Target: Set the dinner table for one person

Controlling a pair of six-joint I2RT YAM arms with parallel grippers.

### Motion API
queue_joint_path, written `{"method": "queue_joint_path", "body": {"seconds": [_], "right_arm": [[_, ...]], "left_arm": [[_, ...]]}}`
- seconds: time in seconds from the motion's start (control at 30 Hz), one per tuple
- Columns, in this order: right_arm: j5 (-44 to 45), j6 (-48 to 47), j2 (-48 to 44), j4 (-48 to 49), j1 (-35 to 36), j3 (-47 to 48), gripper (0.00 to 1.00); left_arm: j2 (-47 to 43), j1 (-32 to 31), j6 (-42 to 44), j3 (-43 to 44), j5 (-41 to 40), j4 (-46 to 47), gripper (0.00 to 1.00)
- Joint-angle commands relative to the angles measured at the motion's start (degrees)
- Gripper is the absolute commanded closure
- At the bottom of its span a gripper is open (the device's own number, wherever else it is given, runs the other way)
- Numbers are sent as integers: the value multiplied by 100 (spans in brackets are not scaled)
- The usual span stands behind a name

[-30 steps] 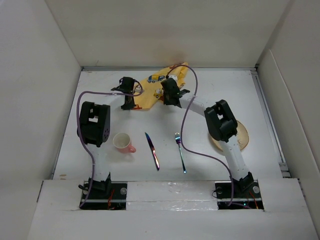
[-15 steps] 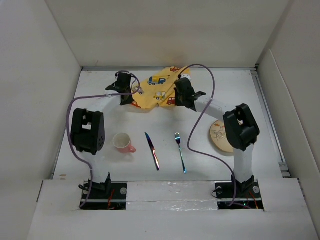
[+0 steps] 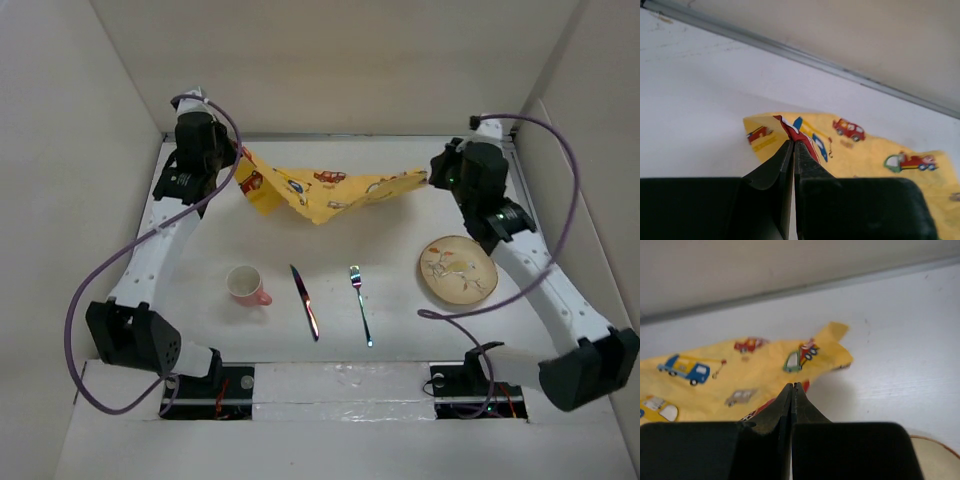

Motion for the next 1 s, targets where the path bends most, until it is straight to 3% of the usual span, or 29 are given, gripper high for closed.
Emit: {"method": "queue_joint_path", "body": {"seconds": [0.0, 0.17, 0.27, 0.37, 0.43, 0.57, 0.7, 0.77, 0.8, 0.83, 0.87, 0.97], "right_arm": [[38, -149, -897, -81, -290, 109, 100], [-390, -193, -1278, -213, -931, 548, 100], [-891, -158, -893, -232, -1328, 953, 100], [-1785, -193, -313, -563, -1267, 1261, 100], [-1790, -193, -206, -374, -926, 921, 100], [-1649, 9, 265, 698, 85, -669, 100], [-1281, 18, 1162, 709, 1069, -918, 100], [-1202, 0, 1340, 718, 1272, -1024, 91], [-1158, 35, 1384, 770, 1352, -1224, 83], [-1140, 53, 1402, 849, 1422, -1304, 68], [-1122, 96, 1411, 919, 1475, -1366, 61], [-1244, 193, 1692, 937, 1475, -1384, 54]], "left_arm": [[-616, -13, -202, 319, 109, 365, 100], [-942, -13, -254, 460, 109, 532, 100], [-872, -13, -246, 565, 100, 576, 100], [-696, -13, -272, 539, 197, 585, 100], [-678, -13, -316, 277, 223, 655, 100], [-871, -13, -342, -374, 188, 770, 100], [-1170, -13, -290, -875, 21, 699, 100], [-1381, -13, -263, -1139, -67, 673, 100], [-1521, -13, -255, -1218, -75, 690, 100], [-1583, -13, -246, -1358, -67, 725, 100], [-1627, -13, -246, -1429, -67, 743, 100], [-1785, -13, -254, -1640, 73, 822, 100]]}}
